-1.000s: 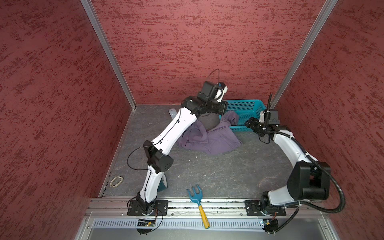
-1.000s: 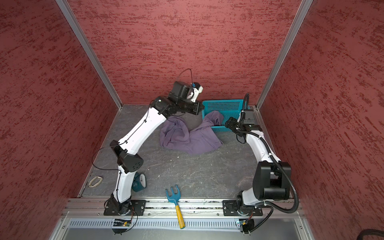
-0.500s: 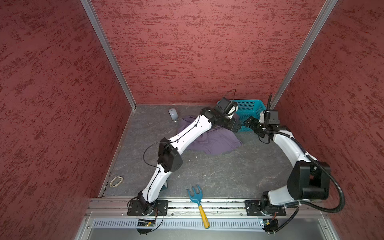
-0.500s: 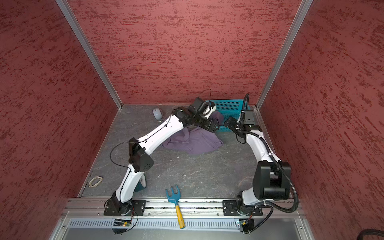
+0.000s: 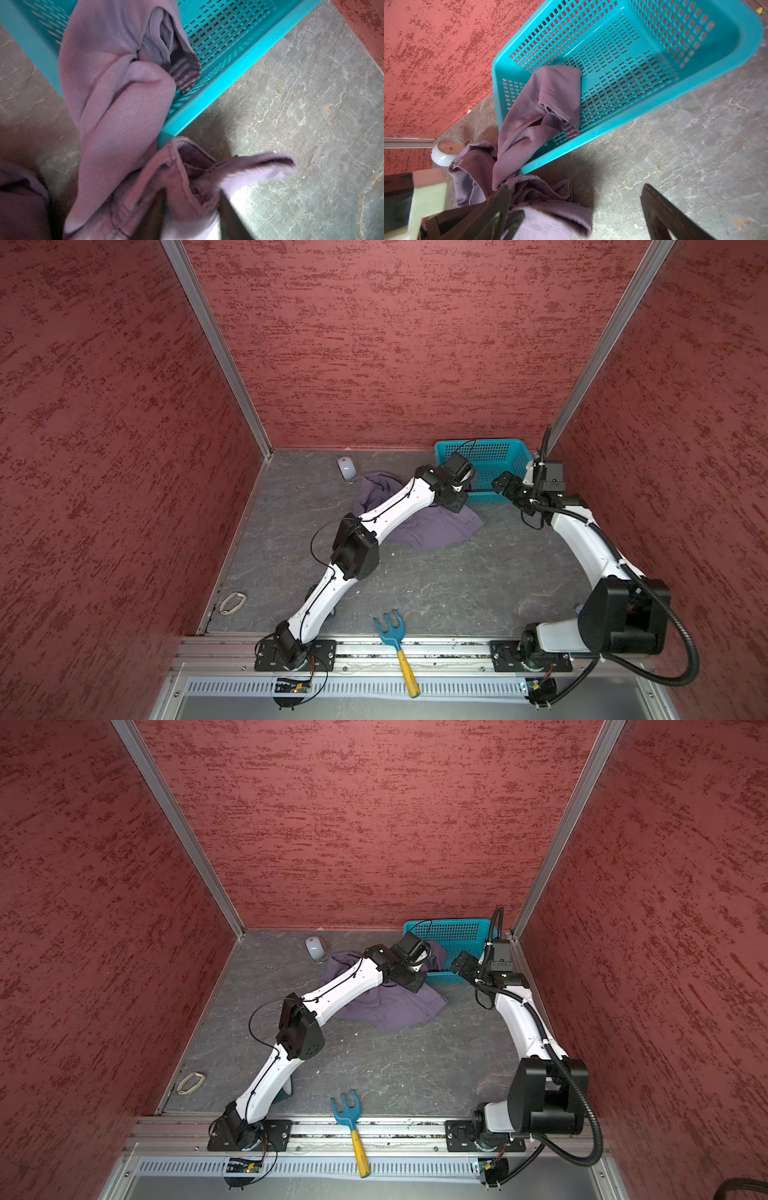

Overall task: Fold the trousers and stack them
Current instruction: 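Grasp the trousers waistband with the left gripper and lift it high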

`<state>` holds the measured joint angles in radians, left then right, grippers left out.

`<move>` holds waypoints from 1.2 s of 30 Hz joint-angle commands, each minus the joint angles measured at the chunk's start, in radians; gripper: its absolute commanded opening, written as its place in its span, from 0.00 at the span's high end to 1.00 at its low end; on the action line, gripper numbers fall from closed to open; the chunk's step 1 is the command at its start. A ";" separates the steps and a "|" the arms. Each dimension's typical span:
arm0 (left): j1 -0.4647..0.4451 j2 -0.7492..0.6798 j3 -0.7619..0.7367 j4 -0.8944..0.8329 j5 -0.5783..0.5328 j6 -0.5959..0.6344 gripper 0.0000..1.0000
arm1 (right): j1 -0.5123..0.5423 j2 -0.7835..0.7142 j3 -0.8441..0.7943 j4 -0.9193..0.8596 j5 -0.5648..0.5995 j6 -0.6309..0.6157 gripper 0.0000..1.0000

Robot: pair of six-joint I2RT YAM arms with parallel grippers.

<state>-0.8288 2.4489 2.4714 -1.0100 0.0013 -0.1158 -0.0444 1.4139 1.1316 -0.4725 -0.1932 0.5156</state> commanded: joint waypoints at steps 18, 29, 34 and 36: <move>0.155 -0.677 -0.004 0.269 0.083 0.012 1.00 | 0.112 0.096 0.121 -0.015 0.222 -0.173 0.01; 0.358 -1.032 -0.278 0.419 -0.001 -0.039 1.00 | 0.402 0.318 0.304 0.044 0.387 -0.370 0.01; 0.429 -1.143 -0.346 0.437 -0.074 -0.036 0.99 | 0.456 0.461 0.414 0.078 0.366 -0.383 0.01; 0.458 -1.185 -0.374 0.439 -0.121 -0.035 0.99 | 0.468 0.516 0.477 0.057 0.361 -0.372 0.01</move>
<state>-0.3992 1.3479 2.0964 -0.6880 -0.0387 -0.1429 0.4114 1.8931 1.5352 -0.4320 0.1440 0.1665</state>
